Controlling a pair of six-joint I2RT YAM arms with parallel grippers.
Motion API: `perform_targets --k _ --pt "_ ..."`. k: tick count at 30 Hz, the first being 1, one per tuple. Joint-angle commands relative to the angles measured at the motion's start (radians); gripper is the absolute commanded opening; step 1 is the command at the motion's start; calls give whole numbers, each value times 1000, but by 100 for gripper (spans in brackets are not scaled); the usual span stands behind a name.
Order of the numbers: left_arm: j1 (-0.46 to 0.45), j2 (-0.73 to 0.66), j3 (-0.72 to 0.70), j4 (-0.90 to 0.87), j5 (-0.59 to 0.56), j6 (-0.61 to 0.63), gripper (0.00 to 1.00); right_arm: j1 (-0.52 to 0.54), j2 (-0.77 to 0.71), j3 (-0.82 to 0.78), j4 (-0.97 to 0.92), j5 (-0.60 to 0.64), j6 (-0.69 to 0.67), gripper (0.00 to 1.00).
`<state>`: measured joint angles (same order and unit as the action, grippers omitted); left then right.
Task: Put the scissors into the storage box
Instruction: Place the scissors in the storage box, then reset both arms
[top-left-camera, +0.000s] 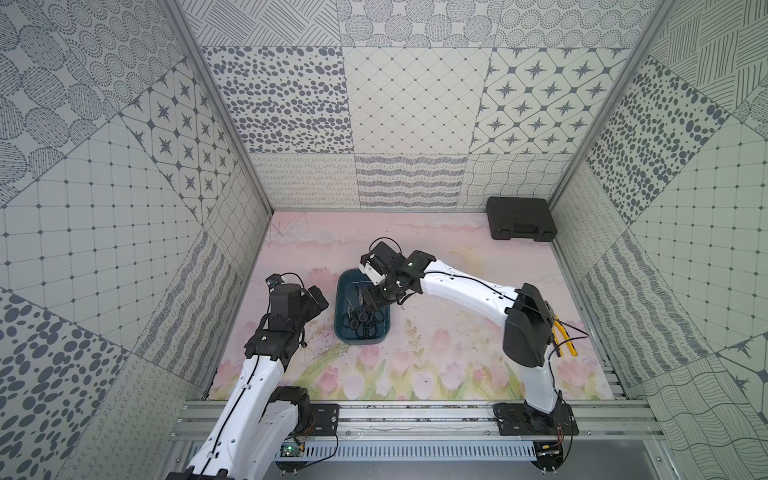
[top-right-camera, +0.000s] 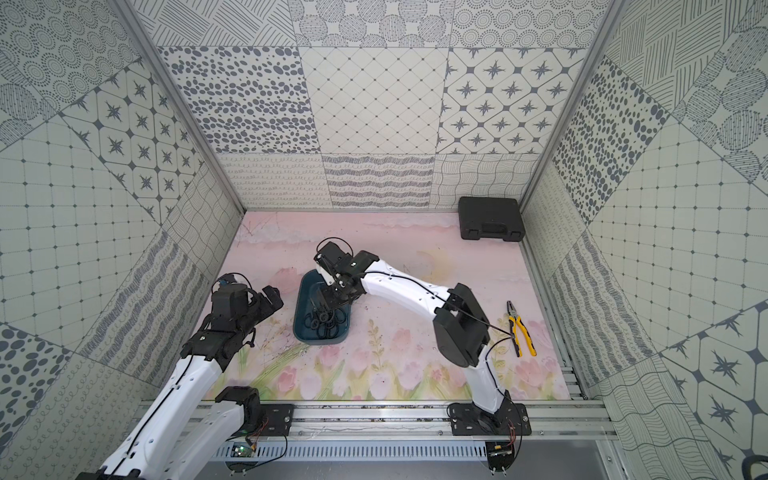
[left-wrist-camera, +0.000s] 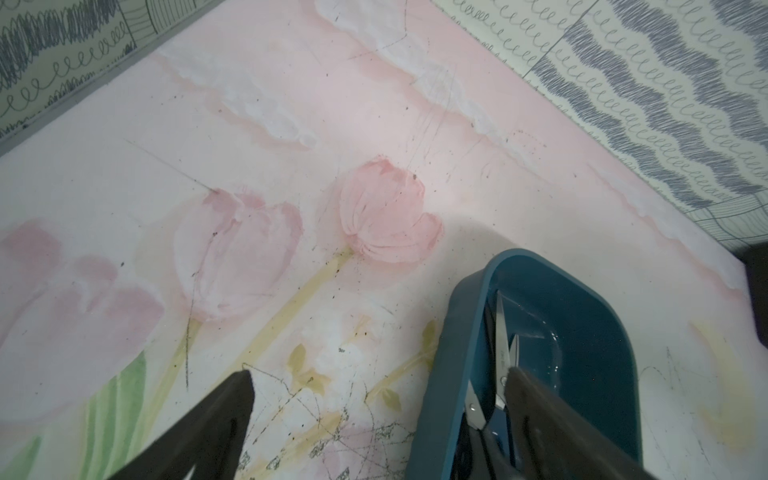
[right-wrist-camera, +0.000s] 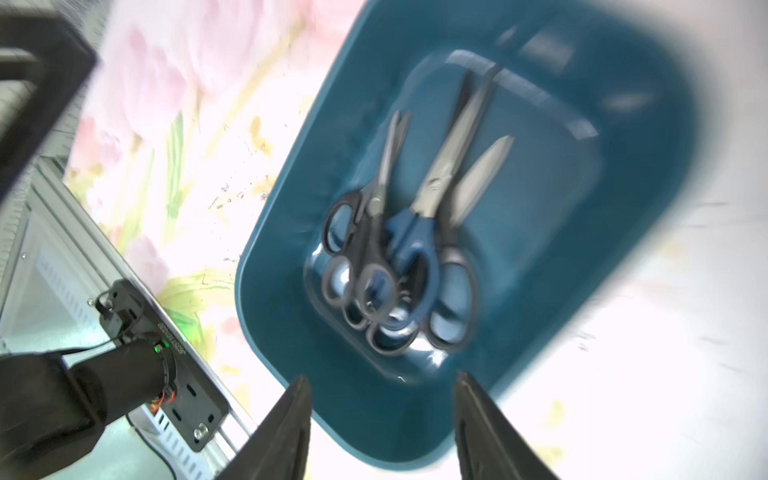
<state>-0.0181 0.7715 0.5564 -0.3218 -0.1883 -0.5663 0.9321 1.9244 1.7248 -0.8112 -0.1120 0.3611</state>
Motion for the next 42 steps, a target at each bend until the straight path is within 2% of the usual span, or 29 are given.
perform_targets --k 1,3,4,5,7,9,11,13,15,16,19,23,25,29,33,37,42 --pt "-2 -32 14 265 114 110 99 -111 -262 -224 278 187 -106 65" --pt "-43 -6 21 332 155 160 99 -181 -395 -407 433 279 -167 68" --pt "-95 16 26 351 134 204 99 -223 -459 -508 518 323 -199 70" --pt "-154 38 34 352 93 256 99 -258 -508 -590 590 341 -248 70" --pt "-299 93 55 345 -64 373 99 -324 -614 -776 772 449 -354 71" --pt "-392 139 46 363 -215 434 99 -395 -677 -927 925 518 -433 73" --pt "-406 162 -4 398 -367 414 99 -485 -698 -1028 995 558 -450 74" --pt "-400 157 -85 458 -525 396 99 -581 -693 -1075 989 550 -404 74" --pt "-375 123 -159 508 -574 402 99 -660 -686 -1122 1012 508 -360 74" --pt "-362 97 -186 524 -564 398 99 -680 -686 -1147 1042 493 -350 74" --pt "-274 32 -263 542 -430 374 99 -719 -664 -1236 1191 434 -337 74" --pt "-237 43 -354 693 -376 408 99 -743 -582 -1271 1329 326 -322 74" --pt "-225 100 -379 803 -338 432 99 -745 -550 -1288 1401 298 -338 74" --pt "-183 293 -384 1037 -219 462 99 -748 -528 -1279 1419 305 -381 73" --pt "-171 509 -381 1322 -162 499 99 -780 -496 -1373 1658 263 -431 74" --pt "-157 589 -329 1330 -135 555 99 -824 -453 -1441 1814 235 -382 74" --pt "-115 717 -388 1561 -95 530 99 -831 -396 -1468 1912 204 -385 74"
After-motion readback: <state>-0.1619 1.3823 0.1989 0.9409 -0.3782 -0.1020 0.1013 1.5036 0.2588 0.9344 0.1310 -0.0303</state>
